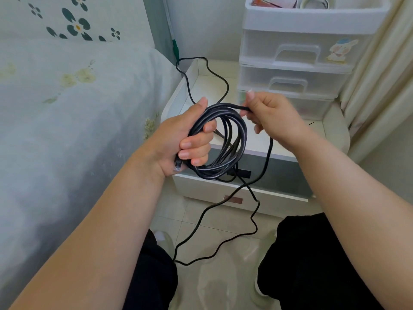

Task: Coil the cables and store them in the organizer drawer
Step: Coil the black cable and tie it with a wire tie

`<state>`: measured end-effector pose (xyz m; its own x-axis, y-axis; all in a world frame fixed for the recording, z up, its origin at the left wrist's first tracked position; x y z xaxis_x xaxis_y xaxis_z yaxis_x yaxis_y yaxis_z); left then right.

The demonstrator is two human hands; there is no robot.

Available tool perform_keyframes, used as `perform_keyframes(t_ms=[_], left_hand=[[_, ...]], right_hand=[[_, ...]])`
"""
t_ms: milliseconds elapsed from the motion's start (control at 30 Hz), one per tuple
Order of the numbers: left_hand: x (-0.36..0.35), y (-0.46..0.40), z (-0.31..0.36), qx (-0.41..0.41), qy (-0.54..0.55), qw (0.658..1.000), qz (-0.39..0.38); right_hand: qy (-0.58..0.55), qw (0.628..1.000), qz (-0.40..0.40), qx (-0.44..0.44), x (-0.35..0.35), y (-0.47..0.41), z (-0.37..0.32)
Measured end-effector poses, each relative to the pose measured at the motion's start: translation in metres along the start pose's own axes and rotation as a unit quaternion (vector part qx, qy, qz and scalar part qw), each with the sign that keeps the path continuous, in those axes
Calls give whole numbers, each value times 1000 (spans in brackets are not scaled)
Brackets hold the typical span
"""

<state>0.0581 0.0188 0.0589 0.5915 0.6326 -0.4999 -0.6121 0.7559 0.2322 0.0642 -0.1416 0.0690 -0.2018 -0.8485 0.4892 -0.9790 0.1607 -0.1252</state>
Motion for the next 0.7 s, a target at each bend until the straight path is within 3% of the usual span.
perform_keyframes(t_ms=[200, 367, 533, 700], left_hand=[[0, -5, 2, -37, 100, 994, 11], [15, -8, 13, -105, 238, 963, 76], [38, -13, 21, -193, 334, 908, 163], [70, -4, 27, -278, 379, 839, 274]], right_hand=[[-93, 993, 51, -48, -44, 4, 18], [-259, 960, -2, -110, -76, 14, 23], [-126, 976, -57, -166, -103, 31, 22], [-106, 967, -117, -198, -135, 67, 21]])
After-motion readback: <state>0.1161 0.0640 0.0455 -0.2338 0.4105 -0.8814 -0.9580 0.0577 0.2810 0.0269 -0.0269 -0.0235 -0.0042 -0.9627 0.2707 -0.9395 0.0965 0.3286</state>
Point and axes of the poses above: each hand's wrist, its own y-axis away from the middle knuckle, its own x-axis out of the back of the hand, z = x × y, the point moved 7 cm from there along -y, towards the middle knuckle, and after that the axes turned 9 degrees about y, right-handed, at the moved point
